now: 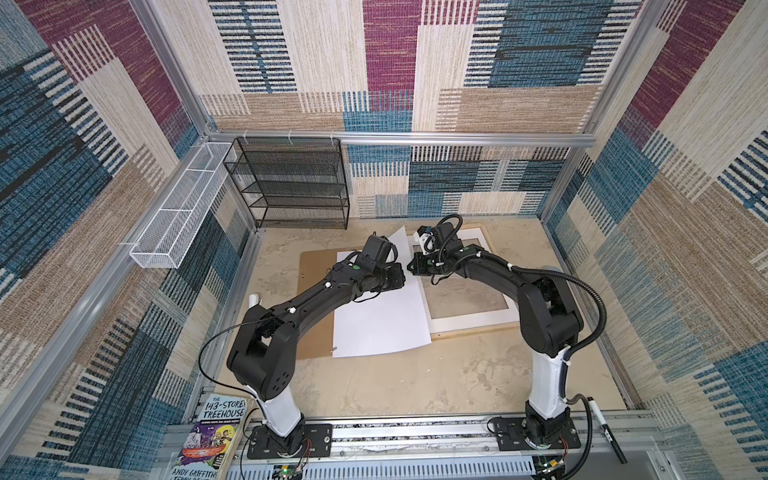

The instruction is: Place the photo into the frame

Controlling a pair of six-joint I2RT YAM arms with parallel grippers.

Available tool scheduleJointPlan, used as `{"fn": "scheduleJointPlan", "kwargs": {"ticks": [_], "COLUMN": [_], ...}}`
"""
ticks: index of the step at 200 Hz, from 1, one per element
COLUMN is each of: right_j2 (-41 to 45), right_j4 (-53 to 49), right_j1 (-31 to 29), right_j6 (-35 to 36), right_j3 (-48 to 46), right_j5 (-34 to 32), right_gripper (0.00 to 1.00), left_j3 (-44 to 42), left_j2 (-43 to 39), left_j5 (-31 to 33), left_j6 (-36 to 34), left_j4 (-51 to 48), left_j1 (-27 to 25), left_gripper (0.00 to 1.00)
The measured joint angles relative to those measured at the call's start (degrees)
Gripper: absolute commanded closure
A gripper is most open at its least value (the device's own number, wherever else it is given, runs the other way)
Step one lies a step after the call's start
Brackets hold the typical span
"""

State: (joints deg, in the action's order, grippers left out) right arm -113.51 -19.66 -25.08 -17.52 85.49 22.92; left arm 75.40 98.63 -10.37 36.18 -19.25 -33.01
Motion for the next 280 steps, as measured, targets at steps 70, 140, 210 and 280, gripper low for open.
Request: {"fn": "scheduleJointPlan", "kwargs": {"ticks": [70,140,210,280], "right_j2": [4.5,4.3,1.7,1.6], "right_j4": [-5.8,-8.6,-10.2,-10.4], "right_j1": [6.3,8.5,9.0,9.0], "right_j6": [11.6,18.0,18.0,18.2], "right_j3": [-3.0,-4.5,-5.6,-6.1], "right_j5": [3.1,-6.3,-19.4,-23.5], "right_gripper": [1.00,1.00,1.00,1.00], "left_j3": [-2.4,-3.1,-5.2,-7.2], "left_j2": [-1.1,-0.4,1.9,5.4], "left_j5": [1.5,5.3,8.7,8.4], "left_j6": [-0.4,-0.6,-0.8,-1.4], "left_j4": [-1.8,-5.6,-7.6,-5.2], "left_j1": [1.5,2.0,2.9,3.9], "left_gripper": [0.57,0.50,0.48,0.47]}}
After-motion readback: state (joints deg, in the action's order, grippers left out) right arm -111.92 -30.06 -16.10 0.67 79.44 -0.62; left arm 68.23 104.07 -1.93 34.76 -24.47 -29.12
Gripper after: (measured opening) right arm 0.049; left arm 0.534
